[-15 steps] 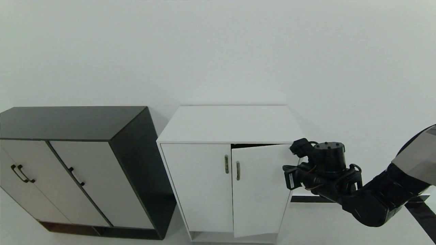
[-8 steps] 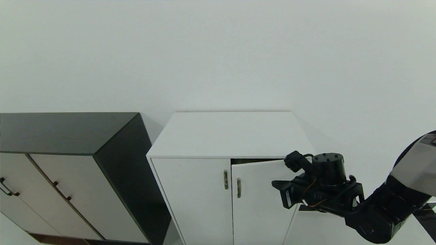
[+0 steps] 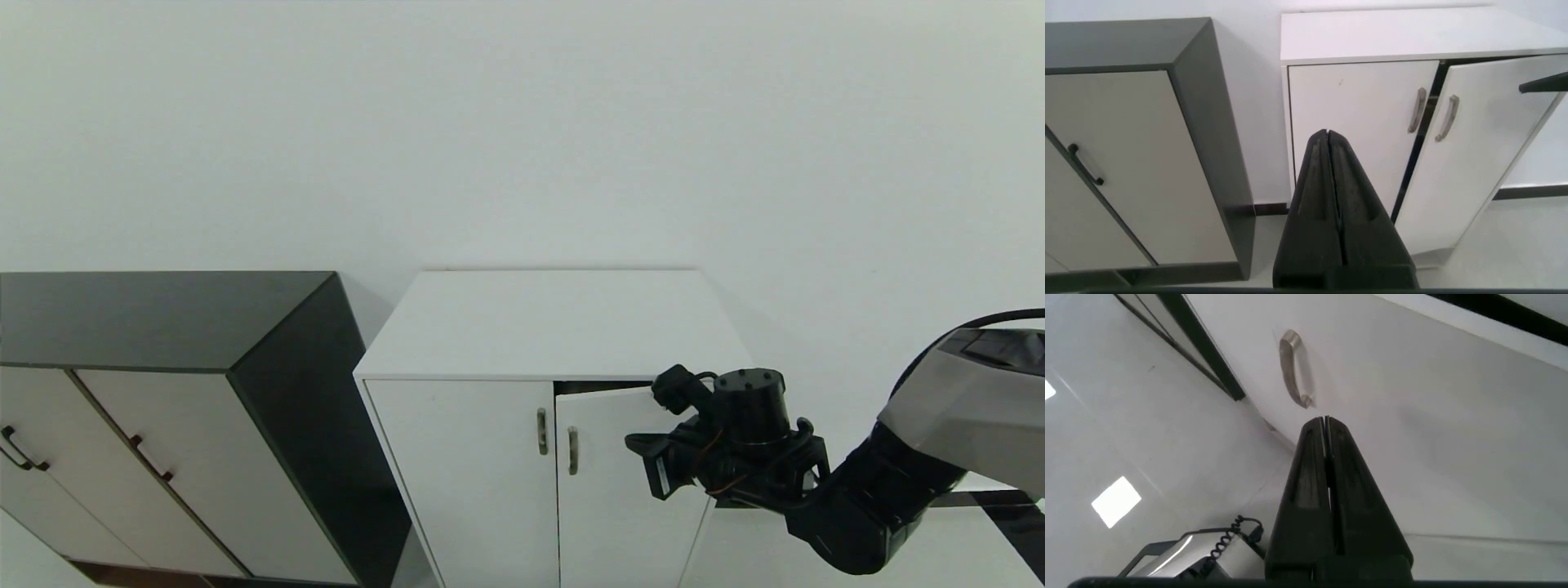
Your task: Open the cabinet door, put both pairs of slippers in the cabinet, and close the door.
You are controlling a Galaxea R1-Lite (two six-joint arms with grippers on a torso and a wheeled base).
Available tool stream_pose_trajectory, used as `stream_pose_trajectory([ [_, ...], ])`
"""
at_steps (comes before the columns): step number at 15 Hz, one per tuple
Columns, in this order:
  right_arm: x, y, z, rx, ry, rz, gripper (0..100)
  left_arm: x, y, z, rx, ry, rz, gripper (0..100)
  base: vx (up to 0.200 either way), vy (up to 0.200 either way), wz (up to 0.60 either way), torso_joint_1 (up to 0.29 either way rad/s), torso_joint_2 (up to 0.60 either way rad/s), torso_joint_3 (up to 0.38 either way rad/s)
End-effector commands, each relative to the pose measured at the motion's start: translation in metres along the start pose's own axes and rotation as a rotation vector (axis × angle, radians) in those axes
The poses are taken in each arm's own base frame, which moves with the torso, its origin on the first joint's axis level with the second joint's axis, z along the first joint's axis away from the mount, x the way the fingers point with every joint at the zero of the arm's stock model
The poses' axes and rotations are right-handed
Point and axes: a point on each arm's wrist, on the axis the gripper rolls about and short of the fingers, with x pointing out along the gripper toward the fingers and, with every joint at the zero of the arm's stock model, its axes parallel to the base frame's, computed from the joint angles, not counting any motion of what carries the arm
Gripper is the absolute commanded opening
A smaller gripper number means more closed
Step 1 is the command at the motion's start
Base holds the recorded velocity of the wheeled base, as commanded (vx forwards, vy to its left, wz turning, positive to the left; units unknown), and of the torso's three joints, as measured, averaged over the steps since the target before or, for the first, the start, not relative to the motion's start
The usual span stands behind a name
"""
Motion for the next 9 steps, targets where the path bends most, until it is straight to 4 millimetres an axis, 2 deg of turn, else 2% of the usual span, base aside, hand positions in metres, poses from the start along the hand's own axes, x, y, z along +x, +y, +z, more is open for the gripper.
stream_pose_trajectory([
  [1, 0.011, -0.002, -0.009, 0.004, 0.024, -0.002, 0, 0.000, 0.000, 0.000, 0.000, 0.001, -0.001, 0, 0.000, 0.000, 0.00, 0.000, 0.00, 0.000],
  [9, 0.029, -0.006, -0.001, 0.007, 0.006, -0.007, 0, 0.000, 0.000, 0.000, 0.000, 0.001, -0.001, 0, 0.000, 0.000, 0.00, 0.000, 0.00, 0.000],
])
